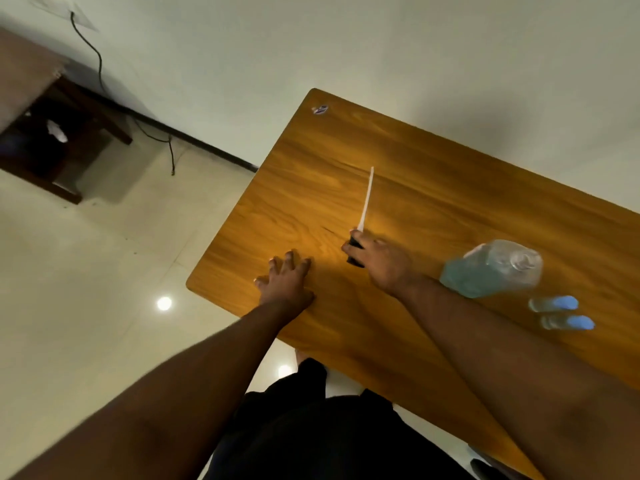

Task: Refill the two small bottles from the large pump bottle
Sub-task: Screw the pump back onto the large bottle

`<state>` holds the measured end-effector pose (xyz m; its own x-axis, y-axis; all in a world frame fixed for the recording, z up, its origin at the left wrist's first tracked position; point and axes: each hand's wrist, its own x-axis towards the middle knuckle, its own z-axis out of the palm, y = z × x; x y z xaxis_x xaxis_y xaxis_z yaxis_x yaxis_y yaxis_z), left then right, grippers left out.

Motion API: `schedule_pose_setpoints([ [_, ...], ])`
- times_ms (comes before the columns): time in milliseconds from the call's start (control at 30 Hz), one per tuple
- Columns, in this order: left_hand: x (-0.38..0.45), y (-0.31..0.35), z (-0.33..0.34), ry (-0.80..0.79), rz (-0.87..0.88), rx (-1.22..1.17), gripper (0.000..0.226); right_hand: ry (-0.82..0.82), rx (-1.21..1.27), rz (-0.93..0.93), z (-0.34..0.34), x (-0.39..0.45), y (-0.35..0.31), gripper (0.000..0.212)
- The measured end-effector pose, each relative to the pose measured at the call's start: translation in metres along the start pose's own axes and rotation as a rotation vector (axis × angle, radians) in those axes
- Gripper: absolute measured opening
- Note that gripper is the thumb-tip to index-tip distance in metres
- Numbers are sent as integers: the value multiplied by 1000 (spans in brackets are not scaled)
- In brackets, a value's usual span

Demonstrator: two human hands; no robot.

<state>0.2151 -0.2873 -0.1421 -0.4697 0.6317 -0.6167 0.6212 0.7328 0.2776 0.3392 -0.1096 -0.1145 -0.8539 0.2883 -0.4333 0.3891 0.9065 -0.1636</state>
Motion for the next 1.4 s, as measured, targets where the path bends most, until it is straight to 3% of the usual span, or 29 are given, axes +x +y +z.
schedule_pose_setpoints([
  [167, 12, -15, -1, -153, 45, 111, 104, -125, -280, -142, 5, 29, 1, 55],
  [267, 13, -17, 2, -169, 52, 139, 109, -118, -335, -178, 3, 37, 2, 40],
  [367, 15, -15, -1, -119, 49, 55, 98, -44, -387, -243, -8, 34, -4, 17],
  [467, 18, -2, -10, -36, 68, -36, 86, 110, -281, -221, -42, 18, -8, 11],
  [633, 23, 53, -29, 92, 281, -175, 78, 630, -174, -139, -143, -50, 12, 16],
  [833, 15, 162, -44, 121, 577, -333, 78, 926, 160, 80, -258, -179, 51, 20],
  [1067, -6, 243, -39, 87, 785, -401, 80, 1015, 538, 127, -288, -276, 73, 24],
  [1400, -10, 269, -19, 132, 742, -392, 67, 989, 769, 130, -217, -275, 89, 29],
])
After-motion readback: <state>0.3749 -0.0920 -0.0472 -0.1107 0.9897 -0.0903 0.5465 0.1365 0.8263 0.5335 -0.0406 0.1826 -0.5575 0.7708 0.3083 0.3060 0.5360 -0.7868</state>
